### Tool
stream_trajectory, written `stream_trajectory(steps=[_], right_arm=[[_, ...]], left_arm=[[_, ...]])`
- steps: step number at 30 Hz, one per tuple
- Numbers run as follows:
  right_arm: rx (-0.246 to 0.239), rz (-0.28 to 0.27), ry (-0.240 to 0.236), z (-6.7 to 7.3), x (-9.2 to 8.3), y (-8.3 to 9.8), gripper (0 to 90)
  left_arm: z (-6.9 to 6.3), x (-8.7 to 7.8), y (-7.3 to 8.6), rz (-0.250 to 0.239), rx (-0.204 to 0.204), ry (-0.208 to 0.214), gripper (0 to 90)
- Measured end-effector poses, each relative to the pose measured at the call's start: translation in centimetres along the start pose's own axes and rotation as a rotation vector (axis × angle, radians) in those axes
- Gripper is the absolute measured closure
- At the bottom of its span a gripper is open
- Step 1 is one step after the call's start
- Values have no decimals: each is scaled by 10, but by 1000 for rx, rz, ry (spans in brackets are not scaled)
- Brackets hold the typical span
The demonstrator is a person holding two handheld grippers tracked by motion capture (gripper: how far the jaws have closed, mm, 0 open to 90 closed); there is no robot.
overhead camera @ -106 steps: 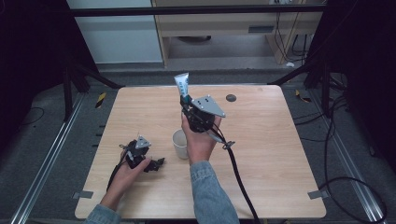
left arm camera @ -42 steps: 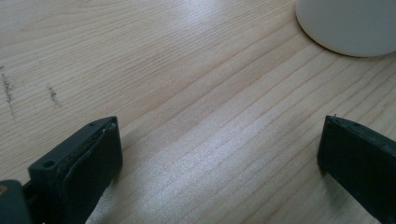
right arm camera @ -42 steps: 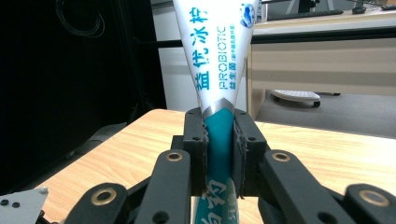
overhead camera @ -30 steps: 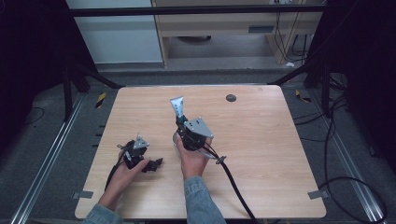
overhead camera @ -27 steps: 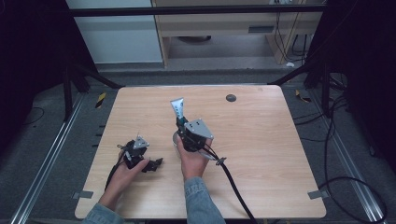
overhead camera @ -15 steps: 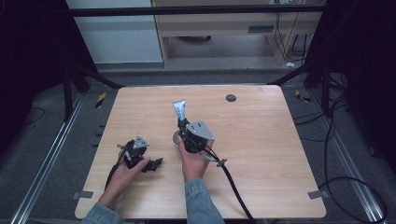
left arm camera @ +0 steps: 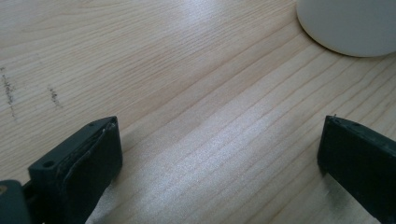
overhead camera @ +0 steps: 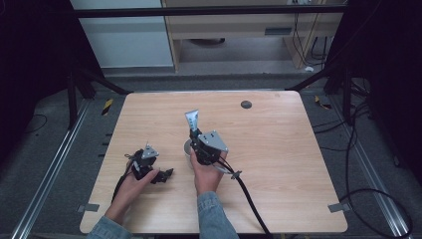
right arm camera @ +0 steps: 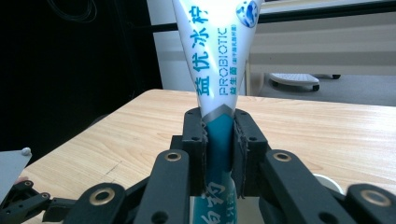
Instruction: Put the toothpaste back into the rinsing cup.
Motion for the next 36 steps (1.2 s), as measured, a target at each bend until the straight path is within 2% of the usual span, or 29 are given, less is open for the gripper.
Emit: stream_trajectory(steps=[27,36], right_arm=[[22,64,-3,-3,0,10,774],[31,70,-12,-4,1,10,771]], left_arm=[[0,0,0,0,-2,1,0],[0,0,0,-2,-2,3,0]])
Point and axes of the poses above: each handheld gripper's, and its own axes: x roughly forward along the jaws, y roughly out of its underside, z roughly to its left, the point moved 3 cm from there along x, roughly forward along the jaws, and after that the axes turned 3 degrees about z, right-handed, at the moved point
